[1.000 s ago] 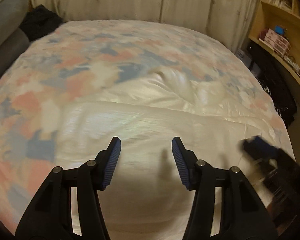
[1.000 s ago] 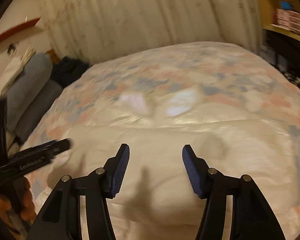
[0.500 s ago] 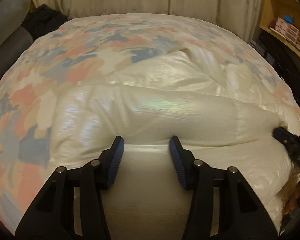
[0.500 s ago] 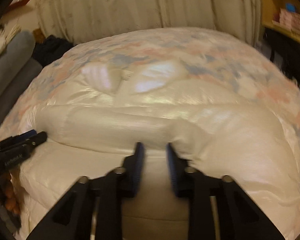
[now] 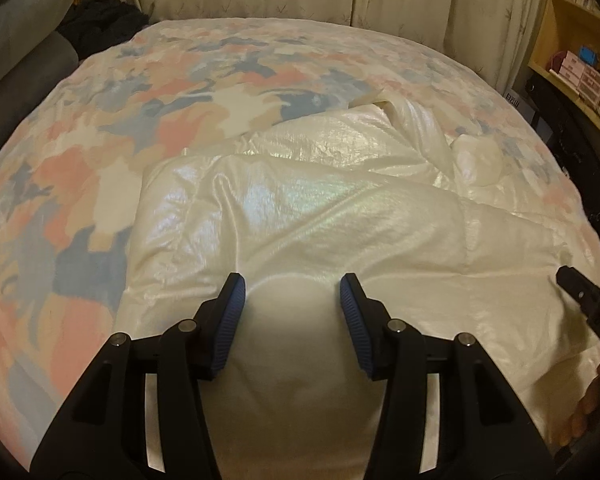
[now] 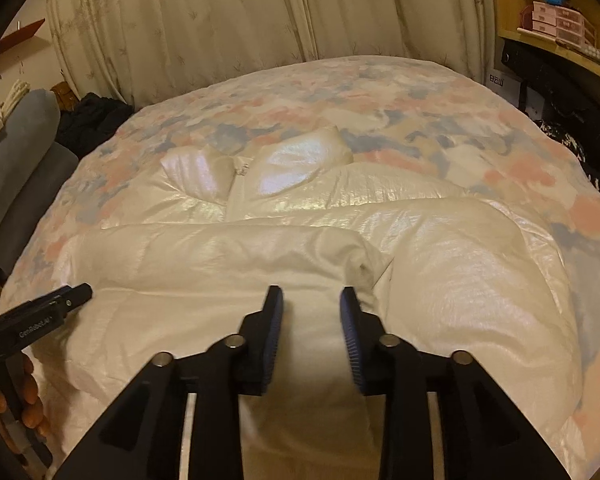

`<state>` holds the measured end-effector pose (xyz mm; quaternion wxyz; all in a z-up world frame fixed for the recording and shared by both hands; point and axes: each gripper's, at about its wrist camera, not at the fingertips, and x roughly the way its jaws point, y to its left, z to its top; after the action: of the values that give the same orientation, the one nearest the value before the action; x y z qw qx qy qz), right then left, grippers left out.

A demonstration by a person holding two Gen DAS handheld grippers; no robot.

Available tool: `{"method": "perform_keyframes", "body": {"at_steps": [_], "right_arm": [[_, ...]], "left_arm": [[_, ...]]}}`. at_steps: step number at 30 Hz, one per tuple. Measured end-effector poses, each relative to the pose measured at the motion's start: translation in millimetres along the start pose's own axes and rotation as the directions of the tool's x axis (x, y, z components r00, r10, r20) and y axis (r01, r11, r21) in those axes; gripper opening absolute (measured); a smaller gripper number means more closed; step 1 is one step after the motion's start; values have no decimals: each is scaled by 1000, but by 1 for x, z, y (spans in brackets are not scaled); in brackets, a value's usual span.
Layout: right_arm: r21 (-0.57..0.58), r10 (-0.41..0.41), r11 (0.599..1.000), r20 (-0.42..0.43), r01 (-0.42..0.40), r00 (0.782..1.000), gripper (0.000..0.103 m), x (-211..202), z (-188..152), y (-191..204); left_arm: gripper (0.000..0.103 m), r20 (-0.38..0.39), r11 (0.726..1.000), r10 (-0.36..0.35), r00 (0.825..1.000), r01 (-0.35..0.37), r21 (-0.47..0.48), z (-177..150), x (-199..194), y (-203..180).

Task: Fold large clothes

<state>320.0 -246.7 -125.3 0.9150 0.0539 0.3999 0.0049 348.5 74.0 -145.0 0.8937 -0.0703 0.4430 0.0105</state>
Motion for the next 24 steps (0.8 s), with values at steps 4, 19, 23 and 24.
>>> {"method": "perform_keyframes", "body": {"at_steps": [4, 19, 23, 24], "right_arm": [[-3, 12, 1000, 13, -12, 1000, 37, -19, -5, 6], [44, 122, 992, 16, -122, 992, 59, -100, -50, 11], [58, 163, 985, 21, -164, 986, 59, -134, -68, 10], [57, 170, 984, 25, -171, 985, 59, -143, -72, 10]], "left_arm": [[49, -8, 1000, -14, 1000, 14, 0, -7, -15, -1], [59, -26, 996, -85, 996, 86, 16, -65, -97, 10], [59, -5, 996, -71, 997, 71, 47, -85, -135, 14], [59, 0, 996, -65, 998, 65, 54, -89, -144, 14]]}}
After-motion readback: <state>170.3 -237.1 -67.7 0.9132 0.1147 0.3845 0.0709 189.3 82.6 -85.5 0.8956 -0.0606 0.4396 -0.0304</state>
